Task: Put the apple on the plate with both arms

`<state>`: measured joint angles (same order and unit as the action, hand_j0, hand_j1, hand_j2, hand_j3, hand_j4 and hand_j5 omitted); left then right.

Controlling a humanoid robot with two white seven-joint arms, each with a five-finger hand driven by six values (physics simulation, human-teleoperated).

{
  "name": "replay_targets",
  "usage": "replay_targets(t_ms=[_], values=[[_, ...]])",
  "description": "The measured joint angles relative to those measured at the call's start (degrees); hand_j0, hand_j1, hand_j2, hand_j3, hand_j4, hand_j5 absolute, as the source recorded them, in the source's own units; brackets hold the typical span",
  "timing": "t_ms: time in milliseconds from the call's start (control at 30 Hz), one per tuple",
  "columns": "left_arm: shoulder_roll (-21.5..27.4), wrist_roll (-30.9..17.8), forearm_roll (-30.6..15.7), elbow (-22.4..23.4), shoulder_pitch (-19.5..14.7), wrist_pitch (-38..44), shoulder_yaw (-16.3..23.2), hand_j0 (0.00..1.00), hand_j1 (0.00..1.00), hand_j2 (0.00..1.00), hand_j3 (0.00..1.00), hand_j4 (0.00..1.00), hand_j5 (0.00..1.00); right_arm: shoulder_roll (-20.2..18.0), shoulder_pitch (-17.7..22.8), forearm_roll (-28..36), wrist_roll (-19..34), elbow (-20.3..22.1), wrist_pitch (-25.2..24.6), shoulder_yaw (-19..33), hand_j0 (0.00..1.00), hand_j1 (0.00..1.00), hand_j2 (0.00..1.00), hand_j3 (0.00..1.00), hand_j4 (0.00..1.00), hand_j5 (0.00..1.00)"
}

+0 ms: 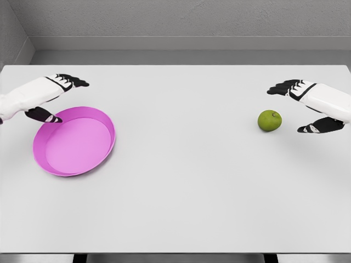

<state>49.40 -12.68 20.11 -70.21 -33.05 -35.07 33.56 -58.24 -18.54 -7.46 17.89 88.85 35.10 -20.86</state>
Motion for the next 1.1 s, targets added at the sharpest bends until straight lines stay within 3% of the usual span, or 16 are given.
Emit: replay_targets(t_ms=[233, 300, 467, 633, 933, 1100], values=[[0.16, 0.0, -0.02, -0.08, 0.0, 0.0, 0.14, 1.0, 1.0, 1.0, 1.0, 1.0, 1.0, -0.29, 0.0, 0.14, 0.3, -0.02, -1.38, -0.06, 1.0, 1.0, 1.0, 1.0, 1.0, 1.0], [0.21, 0.0, -0.03, -0.1, -0.09, 0.0, 0.11, 1.0, 1.0, 1.0, 1.0, 1.0, 1.0, -0.17, -1.05, 0.05, 2.56, 0.11, -5.28, -0.53, 1.0, 1.0, 1.0, 1.0, 1.0, 1.0], [0.34, 0.02, -0.14, 0.05, -0.26, 0.0, 0.01, 1.0, 1.0, 1.0, 1.0, 1.0, 1.0, 2.5, -9.4, -0.05, 12.2, 0.03, -16.63, -6.05, 1.0, 1.0, 1.0, 1.0, 1.0, 1.0], [0.36, 0.21, -0.56, 0.3, -0.09, 0.0, 0.02, 1.0, 1.0, 1.0, 1.0, 1.0, 1.0, 3.89, -11.07, -0.1, 15.97, -0.14, -24.7, -9.77, 1.0, 1.0, 1.0, 1.0, 1.0, 1.0], [0.78, 0.02, -0.06, 0.43, -0.09, 0.0, -0.1, 1.0, 1.0, 1.0, 1.0, 1.0, 1.0, 7.79, -19.07, -0.04, 17.06, -3.13, -31.98, -16.74, 1.0, 1.0, 1.0, 1.0, 1.0, 1.0], [0.86, 0.0, 0.78, 0.43, -0.26, 0.0, -0.11, 1.0, 1.0, 1.0, 1.0, 1.0, 1.0, 8.97, -19.78, -0.17, 17.11, -5.98, -33.99, -19.23, 1.0, 1.0, 1.0, 1.0, 1.0, 1.0]])
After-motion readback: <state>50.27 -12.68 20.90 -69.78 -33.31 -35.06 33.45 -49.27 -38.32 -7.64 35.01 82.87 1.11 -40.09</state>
